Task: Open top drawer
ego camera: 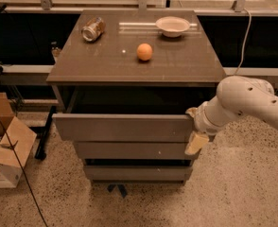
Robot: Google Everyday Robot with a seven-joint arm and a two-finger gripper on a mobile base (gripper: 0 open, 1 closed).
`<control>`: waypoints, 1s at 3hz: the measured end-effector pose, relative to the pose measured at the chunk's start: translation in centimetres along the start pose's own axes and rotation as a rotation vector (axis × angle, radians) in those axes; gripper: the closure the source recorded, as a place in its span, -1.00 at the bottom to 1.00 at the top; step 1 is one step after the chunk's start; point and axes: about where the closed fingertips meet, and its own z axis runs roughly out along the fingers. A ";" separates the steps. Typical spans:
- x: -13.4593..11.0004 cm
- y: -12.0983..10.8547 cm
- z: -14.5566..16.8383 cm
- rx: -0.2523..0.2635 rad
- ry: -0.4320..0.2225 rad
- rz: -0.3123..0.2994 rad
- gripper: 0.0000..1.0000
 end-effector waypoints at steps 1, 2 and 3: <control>0.5 0.7 0.4 -0.034 0.035 -0.014 -0.08; 1.0 1.5 0.1 -0.047 0.053 -0.007 0.37; 0.8 1.3 -0.5 -0.047 0.053 -0.007 0.85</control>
Offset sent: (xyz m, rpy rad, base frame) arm -0.0335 -0.0204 -0.0063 -0.0847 0.0851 -0.0077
